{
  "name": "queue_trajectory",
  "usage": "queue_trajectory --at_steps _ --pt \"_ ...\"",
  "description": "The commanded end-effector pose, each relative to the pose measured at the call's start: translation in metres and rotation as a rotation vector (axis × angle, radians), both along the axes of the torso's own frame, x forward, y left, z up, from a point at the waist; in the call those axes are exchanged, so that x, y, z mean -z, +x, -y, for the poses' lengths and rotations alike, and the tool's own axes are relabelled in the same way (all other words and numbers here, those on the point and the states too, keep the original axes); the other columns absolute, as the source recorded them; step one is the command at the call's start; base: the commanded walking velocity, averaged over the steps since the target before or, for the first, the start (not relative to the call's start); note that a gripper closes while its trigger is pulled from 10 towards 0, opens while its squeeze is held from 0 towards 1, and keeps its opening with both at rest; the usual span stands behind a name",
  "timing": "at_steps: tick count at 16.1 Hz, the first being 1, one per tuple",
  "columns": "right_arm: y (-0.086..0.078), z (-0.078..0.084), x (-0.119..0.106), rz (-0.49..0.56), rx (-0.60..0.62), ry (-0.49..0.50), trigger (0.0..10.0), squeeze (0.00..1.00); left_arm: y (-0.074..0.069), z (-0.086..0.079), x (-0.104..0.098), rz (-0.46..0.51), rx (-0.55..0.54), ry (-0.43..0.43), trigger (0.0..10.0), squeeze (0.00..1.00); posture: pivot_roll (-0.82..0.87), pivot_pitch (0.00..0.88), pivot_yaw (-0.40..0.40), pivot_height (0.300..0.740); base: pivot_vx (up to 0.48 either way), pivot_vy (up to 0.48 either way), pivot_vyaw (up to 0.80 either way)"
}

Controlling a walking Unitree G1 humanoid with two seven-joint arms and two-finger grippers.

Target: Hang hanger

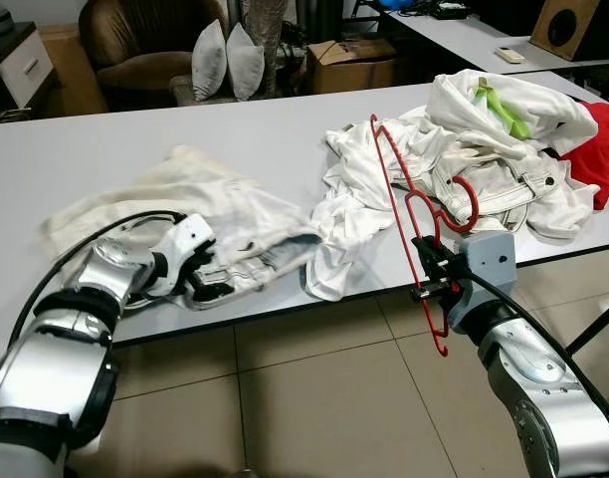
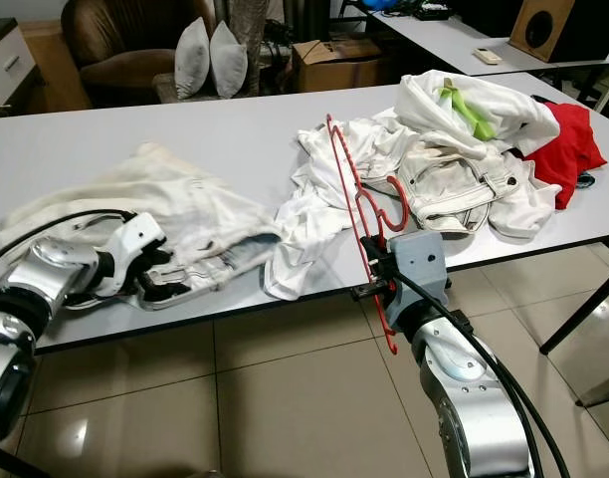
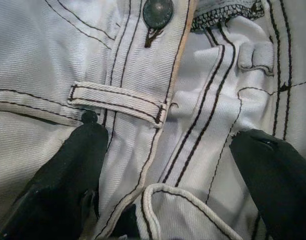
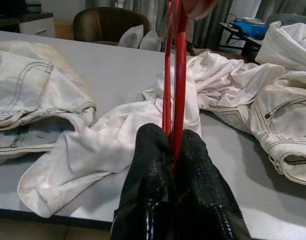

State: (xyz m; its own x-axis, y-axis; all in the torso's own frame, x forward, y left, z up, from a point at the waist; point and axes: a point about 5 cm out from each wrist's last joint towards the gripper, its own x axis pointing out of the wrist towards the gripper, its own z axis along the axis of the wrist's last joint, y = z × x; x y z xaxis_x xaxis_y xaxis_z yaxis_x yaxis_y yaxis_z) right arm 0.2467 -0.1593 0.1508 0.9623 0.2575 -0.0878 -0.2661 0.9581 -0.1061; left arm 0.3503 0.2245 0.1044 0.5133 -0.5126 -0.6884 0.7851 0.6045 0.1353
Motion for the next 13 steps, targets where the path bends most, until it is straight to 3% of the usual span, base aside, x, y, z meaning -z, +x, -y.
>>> queue_trajectory --at_steps 1,4,5,6,7,10,11,13 --pt "0.002 -0.001 -0.002 0.006 -0.003 0.003 10.0 0.00 0.001 0.003 0.005 0.090 -0.010 0.076 10.0 0.00 -0.18 0.000 0.019 0.740 0.000 0.000 0.00" --pt "0.002 -0.003 -0.002 0.008 -0.005 0.008 10.0 0.00 0.014 0.004 -0.012 0.327 -0.048 0.162 10.0 0.00 -0.19 0.000 0.032 0.740 0.000 0.000 0.00" --pt "0.001 -0.003 -0.002 0.010 -0.003 0.009 10.0 0.00 0.014 0.005 -0.013 0.359 -0.033 0.165 10.0 0.00 -0.19 0.000 0.035 0.740 0.000 0.000 0.00" --pt "0.001 -0.002 -0.002 0.011 -0.001 0.010 10.0 0.00 0.014 0.008 -0.014 0.391 -0.031 0.154 10.0 0.63 -0.19 0.000 0.037 0.740 0.000 0.000 0.00" --pt "0.001 -0.002 -0.002 0.011 0.002 0.009 10.0 0.00 0.014 0.011 -0.014 0.419 -0.032 0.142 10.0 1.00 -0.19 0.000 0.037 0.740 0.000 0.000 0.00" --pt "0.001 -0.001 -0.002 0.013 0.004 0.006 10.0 0.00 0.015 0.017 -0.013 0.512 -0.023 0.196 10.0 1.00 -0.20 0.000 0.035 0.740 0.000 0.000 0.00" --pt "0.001 -0.001 -0.003 0.015 0.002 0.005 10.0 0.00 0.015 0.018 -0.014 0.554 -0.021 0.227 10.0 0.00 -0.20 0.000 0.036 0.740 0.000 0.000 0.00" --pt "0.001 -0.001 -0.003 0.015 0.000 0.003 10.0 0.00 0.012 0.017 -0.005 0.566 0.069 0.389 10.0 0.00 -0.20 0.000 0.036 0.740 0.000 0.000 0.00"
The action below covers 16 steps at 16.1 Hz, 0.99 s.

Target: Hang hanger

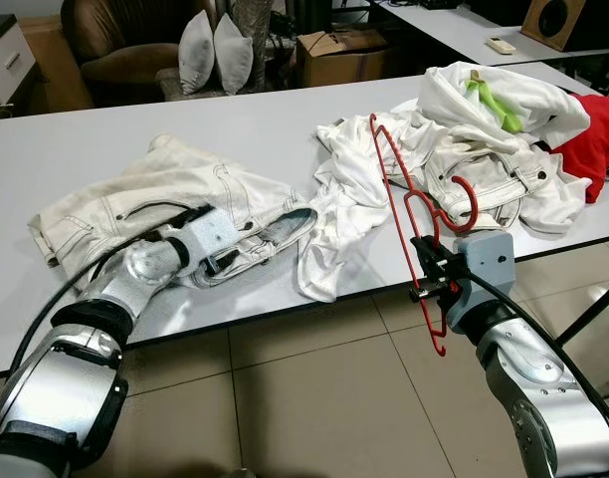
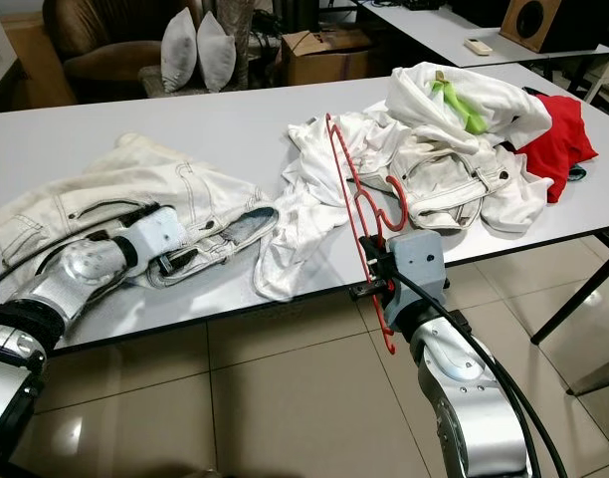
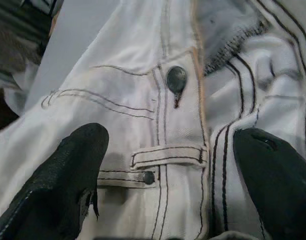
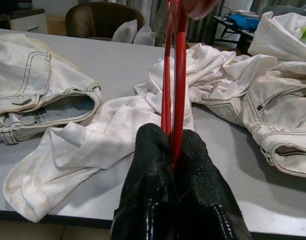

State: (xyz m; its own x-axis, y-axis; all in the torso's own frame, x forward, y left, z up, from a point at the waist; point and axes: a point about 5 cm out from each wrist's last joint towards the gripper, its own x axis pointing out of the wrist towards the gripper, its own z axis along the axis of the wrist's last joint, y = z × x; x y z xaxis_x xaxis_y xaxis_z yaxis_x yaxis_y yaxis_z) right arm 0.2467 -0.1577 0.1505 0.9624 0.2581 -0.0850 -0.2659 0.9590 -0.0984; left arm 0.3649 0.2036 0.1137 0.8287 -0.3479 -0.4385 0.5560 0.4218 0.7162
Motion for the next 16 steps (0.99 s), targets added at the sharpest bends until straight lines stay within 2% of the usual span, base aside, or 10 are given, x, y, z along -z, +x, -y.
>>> queue_trajectory --at_steps 1,3,4,5,6,7,8,9,10,16 --pt "0.000 0.000 -0.003 0.014 -0.001 -0.006 10.0 0.00 -0.003 -0.006 0.005 0.005 0.000 0.085 10.0 0.00 -0.21 0.000 0.039 0.740 0.000 0.000 0.00" --pt "-0.001 0.001 -0.003 0.014 0.000 -0.008 10.0 0.00 -0.002 -0.009 0.002 0.017 -0.004 0.126 10.0 0.00 -0.21 0.000 0.040 0.740 0.000 0.000 0.00" --pt "-0.001 0.001 -0.002 0.014 0.001 -0.009 10.0 0.00 -0.002 -0.011 0.003 -0.004 0.009 0.139 10.0 0.00 -0.21 0.000 0.041 0.740 0.000 0.000 0.00" --pt "-0.002 0.002 -0.002 0.013 0.002 -0.010 10.0 0.00 -0.007 -0.017 0.007 -0.082 0.043 0.203 10.0 0.00 -0.21 0.000 0.038 0.740 0.000 0.000 0.00" --pt "-0.001 0.001 -0.002 0.013 0.001 -0.011 10.0 0.00 -0.007 -0.019 0.008 -0.088 0.041 0.233 10.0 0.00 -0.21 0.000 0.036 0.740 0.000 0.000 0.00" --pt "-0.001 0.001 -0.002 0.013 -0.001 -0.011 10.0 0.00 -0.006 -0.019 0.006 -0.069 0.029 0.231 8.0 0.00 -0.21 0.000 0.035 0.740 0.000 0.000 0.00" --pt "-0.001 0.001 -0.002 0.014 -0.002 -0.011 10.0 0.00 -0.004 -0.019 0.005 -0.048 0.015 0.233 4.5 0.00 -0.21 0.000 0.034 0.740 0.000 0.000 0.00" --pt "0.000 0.000 -0.003 0.015 -0.005 -0.012 10.0 0.00 0.000 -0.019 0.000 0.000 -0.016 0.235 0.0 0.00 -0.21 0.000 0.034 0.740 0.000 0.000 0.00" --pt "0.000 0.000 -0.003 0.016 -0.007 -0.013 10.0 0.00 0.003 -0.021 -0.007 0.050 -0.053 0.233 0.0 0.00 -0.21 0.000 0.034 0.740 0.000 0.000 0.00" --pt "0.000 0.001 -0.003 0.017 -0.007 -0.019 10.0 0.00 0.012 -0.034 -0.030 0.163 -0.117 0.257 0.3 0.00 -0.21 0.000 0.034 0.740 0.000 0.000 0.00"
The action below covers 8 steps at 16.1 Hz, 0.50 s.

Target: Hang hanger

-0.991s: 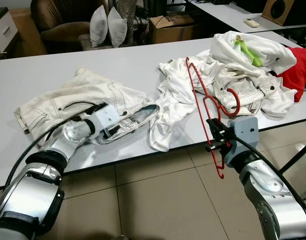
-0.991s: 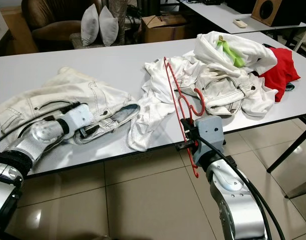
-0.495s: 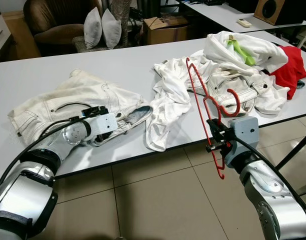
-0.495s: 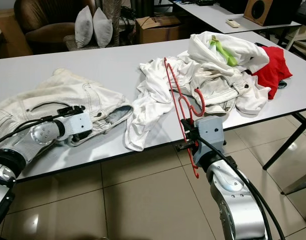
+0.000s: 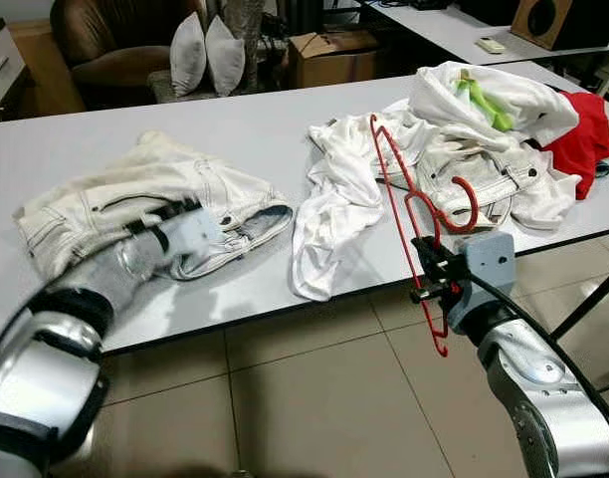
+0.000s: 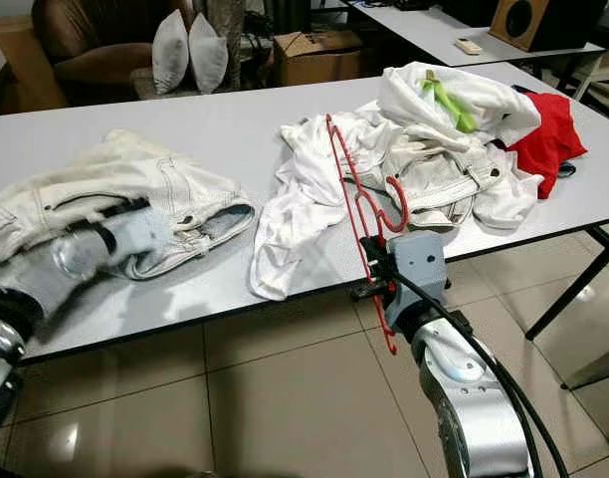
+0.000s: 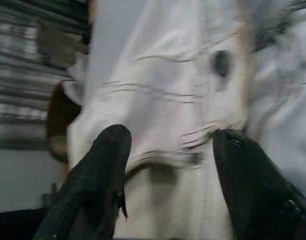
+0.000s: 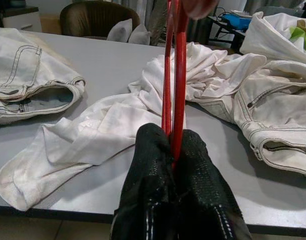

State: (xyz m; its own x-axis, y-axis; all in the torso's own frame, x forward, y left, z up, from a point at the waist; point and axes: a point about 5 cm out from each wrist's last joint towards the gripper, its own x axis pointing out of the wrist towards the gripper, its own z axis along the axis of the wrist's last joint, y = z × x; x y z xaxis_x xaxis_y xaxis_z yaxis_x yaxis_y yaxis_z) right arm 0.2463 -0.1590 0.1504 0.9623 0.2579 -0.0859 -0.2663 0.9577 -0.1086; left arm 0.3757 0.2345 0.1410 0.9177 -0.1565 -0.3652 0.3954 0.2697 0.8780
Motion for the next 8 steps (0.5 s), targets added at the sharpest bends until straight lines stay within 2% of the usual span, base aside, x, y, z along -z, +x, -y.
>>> queue_trajectory --at_steps 1,3,4,5,6,7,8 --pt "0.000 0.000 -0.003 0.015 -0.006 -0.009 10.0 0.00 0.003 -0.007 -0.010 0.040 -0.033 0.004 1.3 0.00 -0.21 0.000 0.031 0.740 0.000 0.000 0.00" --pt "0.001 0.000 -0.003 0.015 -0.006 -0.010 10.0 0.00 0.005 -0.010 -0.017 0.072 -0.051 0.000 1.0 0.00 -0.21 0.000 0.030 0.740 0.000 0.000 0.00" --pt "0.001 -0.001 -0.003 0.015 -0.007 -0.009 10.0 0.00 0.006 -0.013 -0.021 0.080 -0.058 0.006 1.2 0.00 -0.20 0.000 0.029 0.740 0.000 0.000 0.00" --pt "0.002 -0.002 -0.003 0.015 -0.008 -0.008 10.0 0.00 0.005 -0.011 -0.017 0.039 -0.040 -0.010 1.5 0.00 -0.20 0.000 0.029 0.740 0.000 0.000 0.00" --pt "0.002 -0.002 -0.003 0.014 -0.009 -0.007 10.0 0.00 0.002 -0.004 -0.010 0.000 0.000 -0.030 0.0 0.00 -0.20 0.000 0.030 0.740 0.000 0.000 0.00" --pt "0.002 -0.002 -0.003 0.014 -0.009 -0.007 10.0 0.00 -0.001 0.002 -0.003 -0.058 0.039 -0.071 2.5 0.00 -0.20 0.000 0.029 0.740 0.000 0.000 0.00" --pt "0.002 -0.002 -0.003 0.013 -0.009 -0.007 10.0 0.00 -0.003 0.007 0.003 -0.100 0.059 -0.102 6.9 0.00 -0.20 0.000 0.029 0.740 0.000 0.000 0.00"
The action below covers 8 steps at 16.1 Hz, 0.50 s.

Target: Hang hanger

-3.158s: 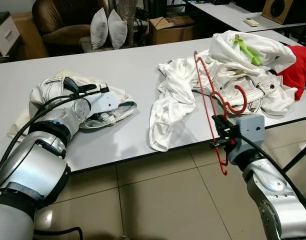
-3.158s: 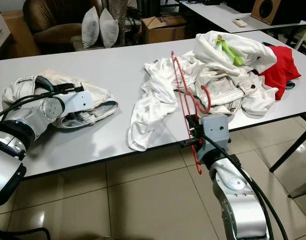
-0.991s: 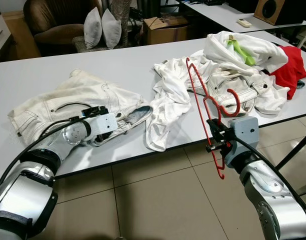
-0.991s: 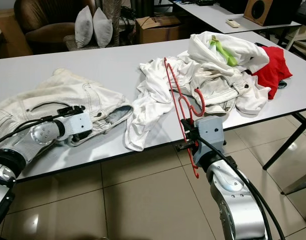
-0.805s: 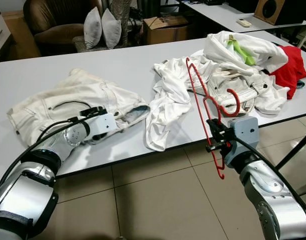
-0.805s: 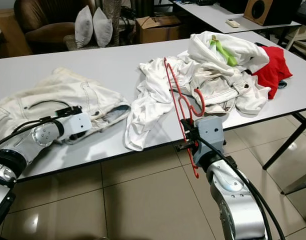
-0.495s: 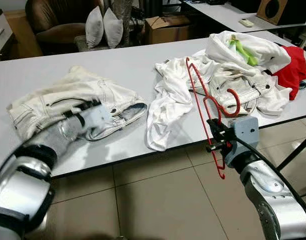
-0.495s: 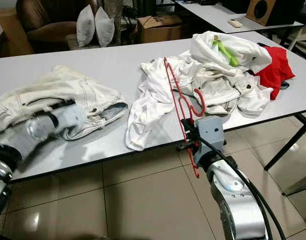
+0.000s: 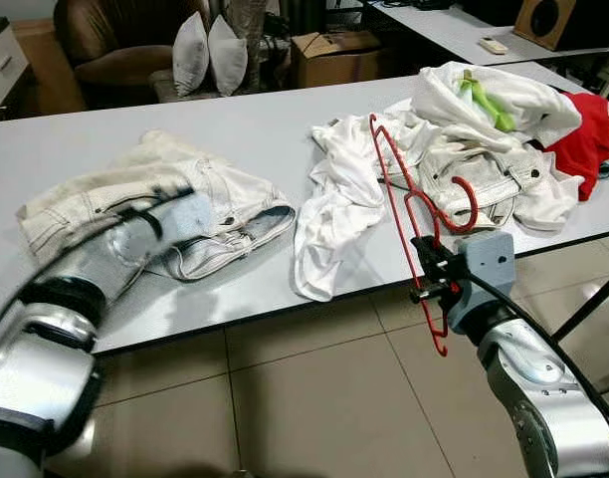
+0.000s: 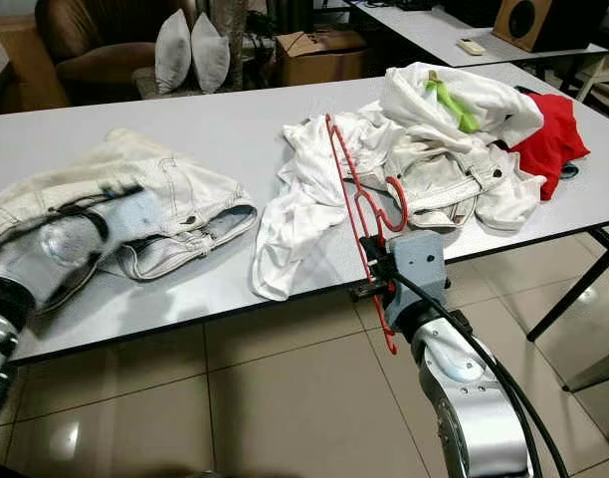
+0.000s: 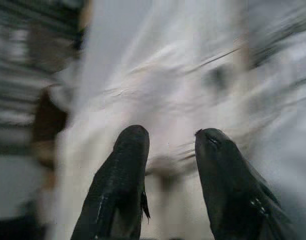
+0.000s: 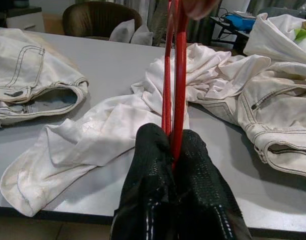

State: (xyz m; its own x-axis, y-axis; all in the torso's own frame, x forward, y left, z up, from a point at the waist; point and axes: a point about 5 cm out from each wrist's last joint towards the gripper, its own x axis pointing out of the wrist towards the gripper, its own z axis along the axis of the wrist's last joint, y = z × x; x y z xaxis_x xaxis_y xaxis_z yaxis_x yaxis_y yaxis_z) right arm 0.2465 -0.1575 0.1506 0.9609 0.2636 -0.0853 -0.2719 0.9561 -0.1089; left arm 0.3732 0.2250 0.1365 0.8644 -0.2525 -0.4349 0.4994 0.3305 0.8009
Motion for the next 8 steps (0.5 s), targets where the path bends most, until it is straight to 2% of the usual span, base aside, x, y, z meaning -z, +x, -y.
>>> queue_trajectory --at_steps 1,2,3,4,5,6,8 --pt "0.0019 -0.0001 -0.0027 0.012 -0.002 -0.007 10.0 0.00 -0.0049 0.0043 0.0106 -0.069 0.014 -0.063 10.0 0.00 -0.20 0.000 0.030 0.740 0.000 0.000 0.00" --pt "0.0019 0.0000 -0.0027 0.012 -0.002 -0.006 10.0 0.00 -0.0063 0.0066 0.0144 -0.091 0.017 -0.085 10.0 0.00 -0.20 0.000 0.029 0.740 0.000 0.000 0.00" --pt "0.0021 -0.0002 -0.0028 0.012 -0.001 -0.006 10.0 0.00 -0.0071 0.0060 0.0170 -0.092 0.010 -0.067 10.0 0.00 -0.20 0.000 0.026 0.740 0.000 0.000 0.00" --pt "0.0022 -0.0006 -0.0027 0.011 -0.003 -0.006 10.0 0.00 -0.0064 0.0039 0.0158 -0.080 0.003 -0.046 10.0 0.18 -0.20 0.000 0.024 0.740 0.000 0.000 0.00" --pt "0.0025 -0.0011 -0.0027 0.010 -0.005 -0.005 10.0 0.00 -0.0052 0.0016 0.0139 -0.073 -0.006 -0.020 10.0 1.00 -0.20 0.000 0.022 0.740 0.000 0.000 0.00" --pt "0.0027 -0.0018 -0.0027 0.010 -0.007 -0.005 10.0 0.00 -0.0037 -0.0006 0.0121 -0.055 -0.019 0.017 10.0 1.00 -0.20 0.000 0.022 0.740 0.000 0.000 0.00" --pt "0.0031 -0.0025 -0.0028 0.011 -0.009 -0.003 10.0 0.00 -0.0012 -0.0017 0.0085 -0.024 -0.039 0.037 10.0 1.00 -0.20 0.000 0.022 0.740 0.000 0.000 0.00"
